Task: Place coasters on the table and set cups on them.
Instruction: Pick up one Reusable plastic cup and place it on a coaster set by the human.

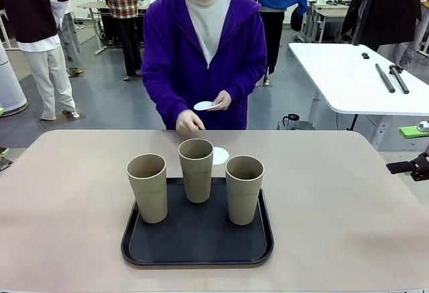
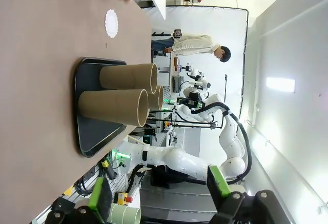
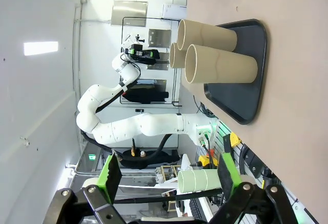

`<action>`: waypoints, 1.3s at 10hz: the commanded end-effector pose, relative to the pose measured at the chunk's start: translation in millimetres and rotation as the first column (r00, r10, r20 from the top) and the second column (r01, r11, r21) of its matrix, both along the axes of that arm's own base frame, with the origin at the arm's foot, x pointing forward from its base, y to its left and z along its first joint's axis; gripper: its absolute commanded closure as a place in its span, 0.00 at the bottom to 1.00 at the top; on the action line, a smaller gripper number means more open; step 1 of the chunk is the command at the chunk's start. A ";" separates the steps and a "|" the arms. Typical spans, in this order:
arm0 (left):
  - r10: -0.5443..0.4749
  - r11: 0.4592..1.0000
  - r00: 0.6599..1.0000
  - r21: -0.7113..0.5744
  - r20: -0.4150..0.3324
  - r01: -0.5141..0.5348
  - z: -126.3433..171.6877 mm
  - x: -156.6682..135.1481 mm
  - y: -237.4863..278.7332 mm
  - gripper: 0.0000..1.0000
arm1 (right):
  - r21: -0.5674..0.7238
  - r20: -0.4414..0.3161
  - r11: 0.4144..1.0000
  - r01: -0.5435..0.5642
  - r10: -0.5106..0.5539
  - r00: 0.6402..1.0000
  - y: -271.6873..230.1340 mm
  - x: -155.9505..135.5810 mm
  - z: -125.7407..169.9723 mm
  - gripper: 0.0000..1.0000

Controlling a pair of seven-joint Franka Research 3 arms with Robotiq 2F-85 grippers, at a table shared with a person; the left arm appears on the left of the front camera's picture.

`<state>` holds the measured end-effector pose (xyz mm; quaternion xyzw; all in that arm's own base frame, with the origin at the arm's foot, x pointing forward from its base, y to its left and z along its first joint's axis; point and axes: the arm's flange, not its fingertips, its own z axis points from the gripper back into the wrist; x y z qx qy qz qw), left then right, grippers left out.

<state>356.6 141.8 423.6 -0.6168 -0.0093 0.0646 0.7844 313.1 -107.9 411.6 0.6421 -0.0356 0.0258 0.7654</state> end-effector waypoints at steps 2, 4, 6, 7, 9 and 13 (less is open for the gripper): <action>0.007 1.000 1.000 -0.020 0.009 -0.007 2.3 -1.5 -0.6 0.00 | -0.004 -0.004 1.000 0.003 -0.003 1.000 0.1 0.8 -0.7 0.00; 0.007 1.000 1.000 -0.020 0.009 -0.007 2.3 -1.5 -0.6 0.00 | -0.004 -0.004 1.000 0.003 -0.003 1.000 0.1 0.8 -0.7 0.00; 0.007 1.000 1.000 -0.020 0.009 -0.007 2.3 -1.5 -0.6 0.00 | -0.004 -0.004 1.000 0.003 -0.003 1.000 0.1 0.8 -0.7 0.00; 0.007 1.000 1.000 -0.020 0.009 -0.007 2.3 -1.5 -0.6 0.00 | -0.004 -0.004 1.000 0.003 -0.003 1.000 0.1 0.8 -0.7 0.00; 0.007 1.000 1.000 -0.020 0.009 -0.007 2.3 -1.5 -0.6 0.00 | -0.004 -0.004 1.000 0.003 -0.003 1.000 0.1 0.8 -0.7 0.00; 0.007 1.000 1.000 -0.020 0.009 -0.007 2.3 -1.5 -0.6 0.00 | -0.004 -0.004 1.000 0.003 -0.003 1.000 0.1 0.8 -0.7 0.00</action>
